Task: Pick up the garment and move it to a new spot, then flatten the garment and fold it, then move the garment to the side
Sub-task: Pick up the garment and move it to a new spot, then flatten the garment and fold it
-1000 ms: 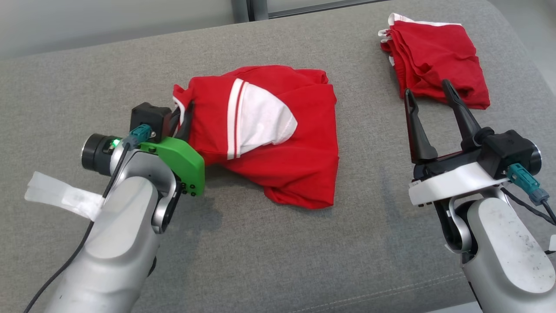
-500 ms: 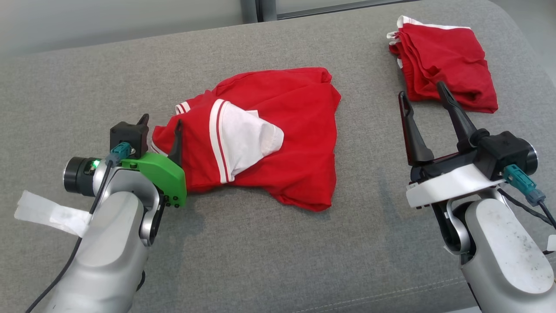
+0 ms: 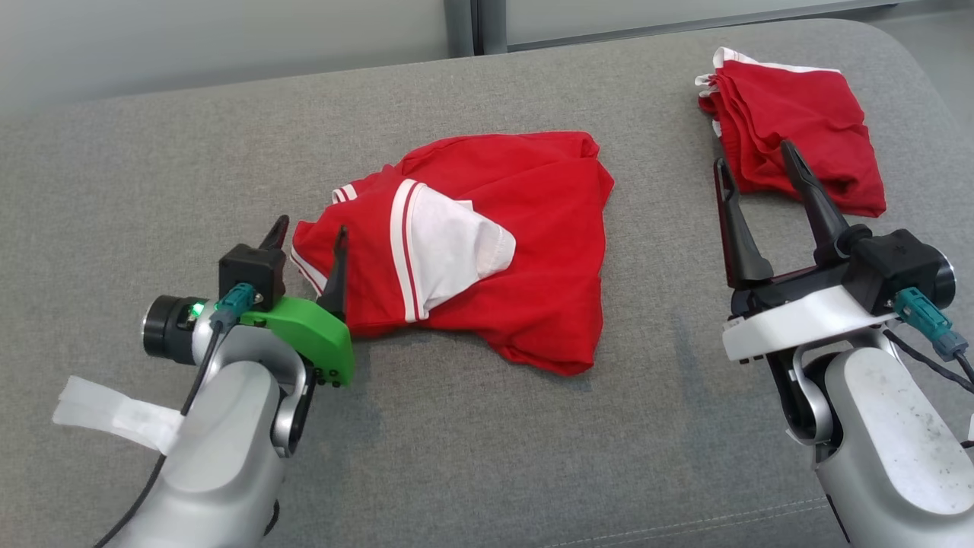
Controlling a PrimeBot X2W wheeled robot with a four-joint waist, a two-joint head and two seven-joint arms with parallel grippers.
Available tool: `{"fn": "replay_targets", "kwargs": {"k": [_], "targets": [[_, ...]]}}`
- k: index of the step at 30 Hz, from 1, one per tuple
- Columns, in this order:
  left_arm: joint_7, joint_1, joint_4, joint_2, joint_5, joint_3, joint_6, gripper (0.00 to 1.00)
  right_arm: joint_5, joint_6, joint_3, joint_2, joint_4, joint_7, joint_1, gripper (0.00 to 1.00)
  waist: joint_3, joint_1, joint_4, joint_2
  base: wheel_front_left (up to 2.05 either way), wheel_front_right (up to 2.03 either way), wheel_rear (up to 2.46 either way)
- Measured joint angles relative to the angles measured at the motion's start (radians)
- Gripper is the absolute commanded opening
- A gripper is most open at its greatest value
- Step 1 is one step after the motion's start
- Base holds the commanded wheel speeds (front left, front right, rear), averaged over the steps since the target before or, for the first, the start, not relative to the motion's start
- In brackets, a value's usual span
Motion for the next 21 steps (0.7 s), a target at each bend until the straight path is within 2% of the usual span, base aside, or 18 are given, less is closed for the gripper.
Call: {"fn": "replay_targets", "kwargs": {"k": [6, 21], "targets": [[-0.007, 0.050, -0.041, -0.036, 0.000, -0.022, -0.005, 1.00, 0.000, 0.000, 0.001, 0.007, 0.002, 0.000, 0.024, 1.00, -0.018, 0.0000, -0.002, 0.0000, 0.00, 0.00, 0.00], [-0.012, 0.059, -0.080, -0.053, 0.064, -0.180, -0.051, 1.00, 0.000, 0.012, 0.022, 0.029, 0.002, 0.000, 0.037, 1.00, -0.007, 0.0000, -0.063, 0.0000, 0.00, 0.00, 0.00]]}}
